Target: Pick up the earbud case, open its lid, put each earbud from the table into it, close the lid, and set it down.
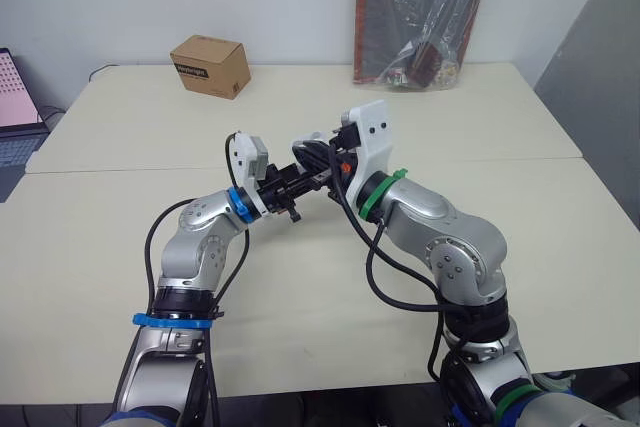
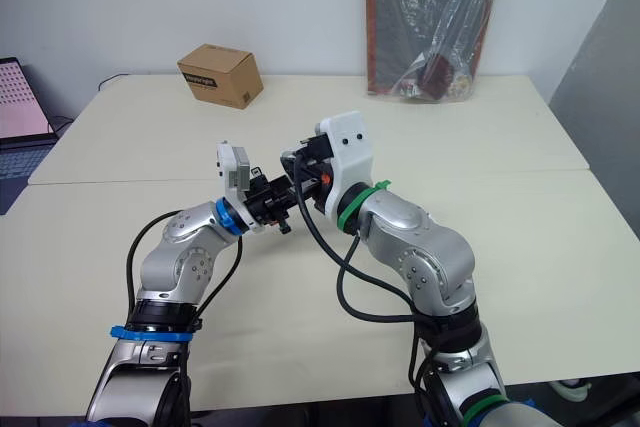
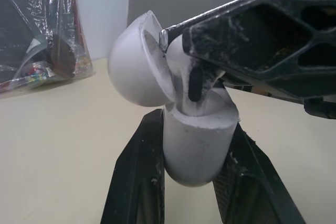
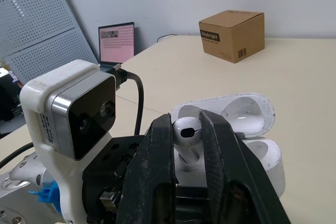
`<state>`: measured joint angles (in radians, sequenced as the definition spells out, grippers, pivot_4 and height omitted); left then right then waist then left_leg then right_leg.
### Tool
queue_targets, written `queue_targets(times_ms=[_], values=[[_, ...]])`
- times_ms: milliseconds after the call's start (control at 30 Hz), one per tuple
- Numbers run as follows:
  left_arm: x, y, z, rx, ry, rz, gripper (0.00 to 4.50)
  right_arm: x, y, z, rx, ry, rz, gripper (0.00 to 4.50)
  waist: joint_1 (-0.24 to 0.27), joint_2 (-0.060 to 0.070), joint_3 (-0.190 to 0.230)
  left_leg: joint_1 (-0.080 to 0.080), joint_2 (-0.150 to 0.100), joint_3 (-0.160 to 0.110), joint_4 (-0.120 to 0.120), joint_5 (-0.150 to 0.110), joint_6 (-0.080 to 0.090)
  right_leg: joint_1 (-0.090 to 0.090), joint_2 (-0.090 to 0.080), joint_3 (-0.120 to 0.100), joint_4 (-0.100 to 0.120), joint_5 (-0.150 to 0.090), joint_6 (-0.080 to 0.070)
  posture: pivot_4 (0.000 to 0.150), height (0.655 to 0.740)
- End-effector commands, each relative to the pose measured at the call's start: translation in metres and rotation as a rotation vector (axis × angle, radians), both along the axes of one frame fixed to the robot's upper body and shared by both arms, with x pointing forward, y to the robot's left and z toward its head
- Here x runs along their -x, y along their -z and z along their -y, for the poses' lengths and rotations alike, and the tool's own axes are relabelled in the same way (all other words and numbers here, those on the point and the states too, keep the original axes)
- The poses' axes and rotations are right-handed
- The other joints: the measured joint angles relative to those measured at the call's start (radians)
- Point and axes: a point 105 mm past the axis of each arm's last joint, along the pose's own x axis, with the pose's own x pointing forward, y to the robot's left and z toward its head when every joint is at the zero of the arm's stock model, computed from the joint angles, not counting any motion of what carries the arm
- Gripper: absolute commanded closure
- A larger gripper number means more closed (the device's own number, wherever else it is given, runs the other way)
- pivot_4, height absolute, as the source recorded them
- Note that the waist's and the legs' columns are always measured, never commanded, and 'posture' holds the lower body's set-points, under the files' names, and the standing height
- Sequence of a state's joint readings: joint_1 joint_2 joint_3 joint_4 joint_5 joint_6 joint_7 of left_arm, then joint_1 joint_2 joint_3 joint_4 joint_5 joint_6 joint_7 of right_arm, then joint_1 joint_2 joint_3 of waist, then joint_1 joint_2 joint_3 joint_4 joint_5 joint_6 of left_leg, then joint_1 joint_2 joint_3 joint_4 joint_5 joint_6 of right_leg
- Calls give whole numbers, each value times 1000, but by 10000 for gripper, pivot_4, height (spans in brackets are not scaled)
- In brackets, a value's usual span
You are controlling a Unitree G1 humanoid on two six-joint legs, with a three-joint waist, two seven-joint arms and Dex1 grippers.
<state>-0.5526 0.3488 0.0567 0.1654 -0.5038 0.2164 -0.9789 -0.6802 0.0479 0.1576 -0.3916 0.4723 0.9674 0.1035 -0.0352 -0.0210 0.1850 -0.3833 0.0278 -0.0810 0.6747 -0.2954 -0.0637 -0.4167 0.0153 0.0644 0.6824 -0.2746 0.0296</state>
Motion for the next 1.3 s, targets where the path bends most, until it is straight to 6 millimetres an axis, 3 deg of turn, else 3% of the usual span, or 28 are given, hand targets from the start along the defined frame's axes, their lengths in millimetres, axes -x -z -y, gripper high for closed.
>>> queue_targets(times_ms=[33, 67, 267, 500, 733, 833, 1200, 1300], values=[[7, -38, -1, 57, 15, 153, 37293, 1, 5, 1, 2, 4, -25, 41566, 0, 0, 0, 0, 0, 0, 0, 0, 0, 0, 0, 0, 0, 0, 0, 1500, 7400], [7, -37, -1, 56, 16, 153, 37293, 2, 6, 0, -2, -6, -32, 41566, 0, 0, 0, 0, 0, 0, 0, 0, 0, 0, 0, 0, 0, 0, 0, 1500, 7400], [9, -35, 0, 52, 22, 150, 37293, 4, -5, 4, -24, -12, 40, 21106, 0, 0, 0, 0, 0, 0, 0, 0, 0, 0, 0, 0, 0, 0, 0, 1500, 7400], [10, -31, -2, 46, 22, 139, 37293, 12, -21, 11, -74, -65, 124, 21106, 0, 0, 0, 0, 0, 0, 0, 0, 0, 0, 0, 0, 0, 0, 0, 1500, 7400], [16, -21, -7, 3, 60, 114, 37293, 56, -42, 29, -141, -341, 187, 21106, 0, 0, 0, -1, 0, 0, -1, 0, 0, 0, 0, 0, 0, 0, 0, 1500, 7400], [17, -18, -12, -10, 77, 101, 37293, 61, -42, 44, -81, -375, 192, 21106, 1, 0, 0, -1, 0, 0, -1, 0, 0, 0, 0, 0, -1, 0, 0, 1500, 7400], [33, -4, -14, -23, 213, 31, 37293, -4, 20, 131, 290, 1, -154, 21106, 2, 0, 0, 0, -1, 1, 0, 0, 0, 0, 0, 1, -1, 0, 0, 1500, 7400], [34, -3, -15, -20, 220, 29, 37293, -26, 43, 167, 392, 178, -279, 21106, 2, 0, 0, 0, -1, 1, -1, 0, 0, 0, 0, 1, -2, 0, 0, 1500, 7400]])
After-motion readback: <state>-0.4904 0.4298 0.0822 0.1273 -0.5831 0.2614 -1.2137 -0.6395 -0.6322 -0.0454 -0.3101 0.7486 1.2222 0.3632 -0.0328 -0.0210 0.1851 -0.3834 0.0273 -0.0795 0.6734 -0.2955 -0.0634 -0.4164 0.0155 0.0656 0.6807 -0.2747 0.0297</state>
